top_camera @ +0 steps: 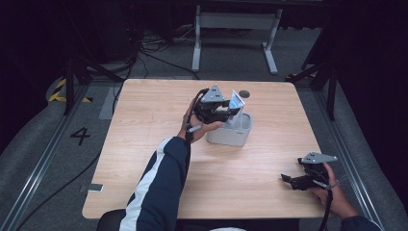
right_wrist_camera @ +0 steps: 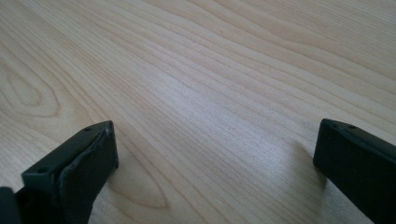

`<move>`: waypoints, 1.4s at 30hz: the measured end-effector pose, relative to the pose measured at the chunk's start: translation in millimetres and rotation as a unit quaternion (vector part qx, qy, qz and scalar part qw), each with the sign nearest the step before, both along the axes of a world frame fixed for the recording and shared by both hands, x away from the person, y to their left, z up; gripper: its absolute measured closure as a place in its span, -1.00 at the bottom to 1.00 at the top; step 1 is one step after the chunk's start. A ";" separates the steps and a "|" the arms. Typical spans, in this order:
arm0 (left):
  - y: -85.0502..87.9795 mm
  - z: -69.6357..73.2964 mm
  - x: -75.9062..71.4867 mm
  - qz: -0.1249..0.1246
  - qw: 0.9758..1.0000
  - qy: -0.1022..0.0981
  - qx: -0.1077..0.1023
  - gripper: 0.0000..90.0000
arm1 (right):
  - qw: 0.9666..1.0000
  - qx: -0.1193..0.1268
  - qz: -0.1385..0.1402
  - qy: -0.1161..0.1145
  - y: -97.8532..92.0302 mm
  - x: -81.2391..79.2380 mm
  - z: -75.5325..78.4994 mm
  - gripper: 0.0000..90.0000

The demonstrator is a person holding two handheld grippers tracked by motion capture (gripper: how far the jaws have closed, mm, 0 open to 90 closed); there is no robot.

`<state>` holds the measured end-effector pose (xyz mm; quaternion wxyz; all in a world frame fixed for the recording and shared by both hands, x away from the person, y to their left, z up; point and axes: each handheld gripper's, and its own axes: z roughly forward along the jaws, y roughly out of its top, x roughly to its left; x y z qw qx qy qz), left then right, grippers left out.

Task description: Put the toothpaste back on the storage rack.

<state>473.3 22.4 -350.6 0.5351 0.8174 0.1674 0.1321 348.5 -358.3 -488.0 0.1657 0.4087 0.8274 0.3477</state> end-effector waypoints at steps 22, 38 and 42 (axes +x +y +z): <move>-1.8 -26.1 2.5 0.014 0.999 0.025 0.036 0.40 | 1.000 0.000 0.000 0.000 0.0 0.1 0.0 -1.00; -3.5 -36.1 5.0 0.017 0.997 0.033 0.067 0.39 | 1.000 0.000 0.000 0.000 0.0 0.1 0.0 -1.00; -4.8 -38.1 5.3 0.019 0.997 0.038 0.070 0.39 | 1.000 0.000 0.001 0.000 -0.1 0.1 0.0 -1.00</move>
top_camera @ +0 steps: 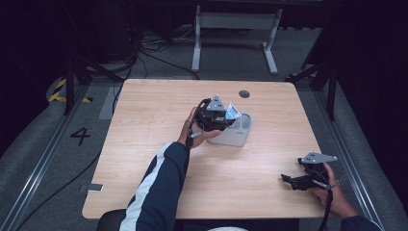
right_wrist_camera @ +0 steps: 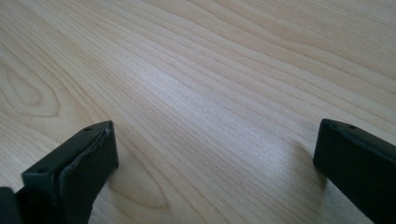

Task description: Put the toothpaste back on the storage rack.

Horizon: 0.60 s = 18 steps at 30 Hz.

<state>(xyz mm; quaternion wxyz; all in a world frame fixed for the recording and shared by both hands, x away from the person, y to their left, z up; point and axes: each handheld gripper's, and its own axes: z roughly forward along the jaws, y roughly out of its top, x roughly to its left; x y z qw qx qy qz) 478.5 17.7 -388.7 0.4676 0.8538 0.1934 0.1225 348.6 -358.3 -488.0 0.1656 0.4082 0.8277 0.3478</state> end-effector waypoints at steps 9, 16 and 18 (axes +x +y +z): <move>-0.3 -4.9 2.1 0.004 1.000 0.001 0.018 0.38 | 1.000 0.000 -0.001 0.000 0.1 -0.1 0.0 -1.00; -0.1 -6.4 2.9 0.013 1.000 0.003 0.021 0.35 | 1.000 0.000 0.000 0.000 0.0 0.0 0.0 -1.00; 0.6 -7.4 4.0 0.015 1.000 0.005 0.021 0.31 | 1.000 0.000 -0.001 0.000 0.1 -0.1 0.0 -1.00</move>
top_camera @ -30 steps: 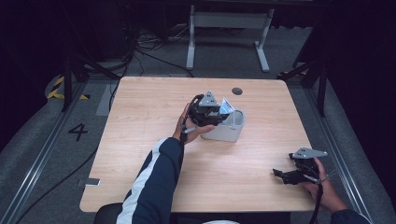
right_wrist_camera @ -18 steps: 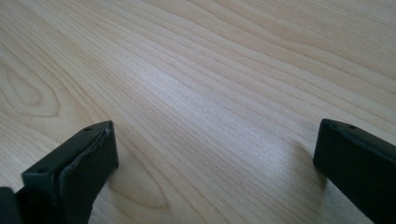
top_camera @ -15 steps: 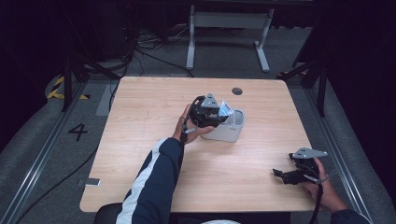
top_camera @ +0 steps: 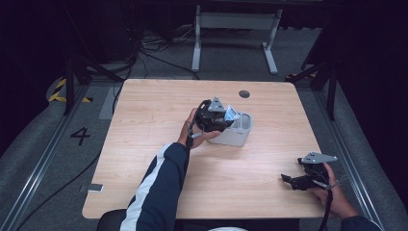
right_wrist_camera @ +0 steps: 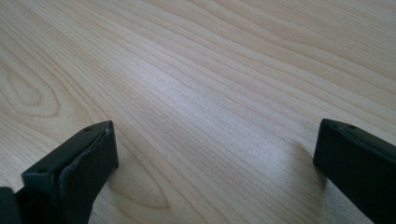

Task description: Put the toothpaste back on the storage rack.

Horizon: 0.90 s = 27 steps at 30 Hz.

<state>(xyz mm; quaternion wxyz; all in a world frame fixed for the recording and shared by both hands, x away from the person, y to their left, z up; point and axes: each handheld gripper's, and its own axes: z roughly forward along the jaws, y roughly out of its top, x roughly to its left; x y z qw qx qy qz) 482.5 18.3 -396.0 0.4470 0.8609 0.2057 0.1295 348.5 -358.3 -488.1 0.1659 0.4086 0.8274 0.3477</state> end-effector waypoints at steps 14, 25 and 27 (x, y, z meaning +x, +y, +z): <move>2.5 2.8 -0.9 0.008 1.000 -0.001 -0.029 0.40 | 1.000 0.000 0.000 0.000 -0.1 -0.1 0.0 -1.00; 4.5 7.2 -3.5 0.014 0.999 -0.007 -0.029 0.37 | 1.000 0.000 0.001 0.000 -0.2 -0.1 0.0 -1.00; 5.5 8.7 -4.2 0.014 0.999 -0.006 -0.028 0.36 | 1.000 0.000 0.001 0.000 -0.2 -0.1 0.0 -1.00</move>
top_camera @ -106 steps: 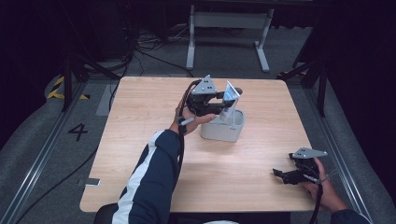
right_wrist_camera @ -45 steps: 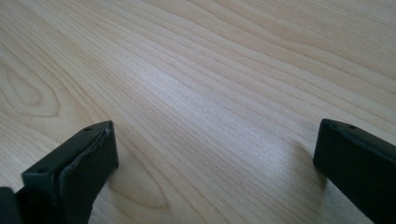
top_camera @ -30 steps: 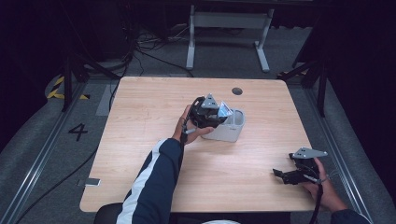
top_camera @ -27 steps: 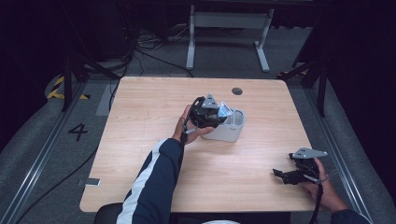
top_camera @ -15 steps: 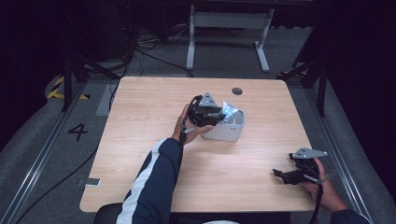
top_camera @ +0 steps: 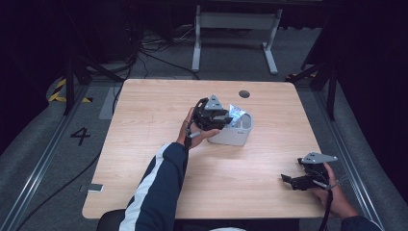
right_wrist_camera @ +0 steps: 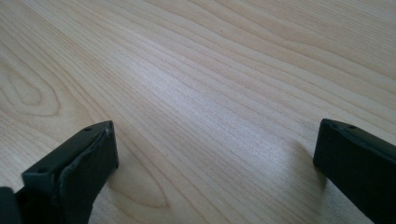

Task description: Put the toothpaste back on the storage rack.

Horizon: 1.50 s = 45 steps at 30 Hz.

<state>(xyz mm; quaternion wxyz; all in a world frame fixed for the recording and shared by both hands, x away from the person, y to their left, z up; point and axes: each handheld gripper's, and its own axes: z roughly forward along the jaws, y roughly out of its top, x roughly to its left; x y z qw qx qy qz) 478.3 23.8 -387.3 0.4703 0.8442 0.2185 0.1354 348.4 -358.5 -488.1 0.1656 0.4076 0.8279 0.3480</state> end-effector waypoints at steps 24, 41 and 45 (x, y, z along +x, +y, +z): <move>15.8 21.2 -15.5 -0.009 0.999 -0.031 0.032 0.15 | 1.000 0.000 0.000 0.000 -0.1 -0.1 0.0 -1.00; 34.2 26.1 -32.7 -0.007 0.997 -0.039 0.066 -0.12 | 1.000 -0.001 0.002 0.000 -0.4 -0.5 0.0 -1.00; 39.6 26.8 -37.6 -0.006 0.995 -0.042 0.085 -0.14 | 1.000 -0.001 0.002 0.000 -0.5 -0.6 0.0 -1.00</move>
